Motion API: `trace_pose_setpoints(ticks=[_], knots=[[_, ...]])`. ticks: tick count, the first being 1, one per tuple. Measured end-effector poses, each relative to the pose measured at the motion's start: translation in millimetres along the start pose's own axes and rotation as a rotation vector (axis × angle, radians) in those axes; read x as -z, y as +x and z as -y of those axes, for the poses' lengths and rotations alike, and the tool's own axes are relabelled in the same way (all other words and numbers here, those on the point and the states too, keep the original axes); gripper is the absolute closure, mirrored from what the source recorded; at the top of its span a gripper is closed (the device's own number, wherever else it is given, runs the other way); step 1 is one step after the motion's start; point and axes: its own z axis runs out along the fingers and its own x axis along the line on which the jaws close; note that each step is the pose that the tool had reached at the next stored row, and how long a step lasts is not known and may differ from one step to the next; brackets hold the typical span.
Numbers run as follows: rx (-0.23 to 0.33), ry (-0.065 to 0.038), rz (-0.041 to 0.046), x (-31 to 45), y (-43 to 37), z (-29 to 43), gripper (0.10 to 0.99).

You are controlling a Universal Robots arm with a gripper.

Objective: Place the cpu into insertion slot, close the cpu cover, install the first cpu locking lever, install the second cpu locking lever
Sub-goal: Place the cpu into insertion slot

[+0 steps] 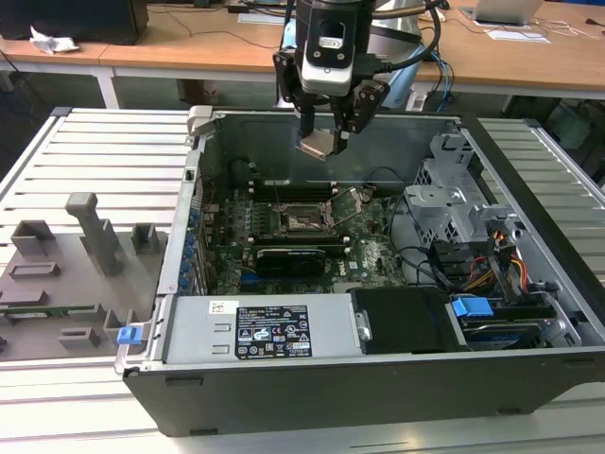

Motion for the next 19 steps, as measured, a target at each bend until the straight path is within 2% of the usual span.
trace_pose_setpoints(ticks=[19], knots=[[-0.138,-0.003,0.0124,-2.2,0.0,0.2,0.557]])
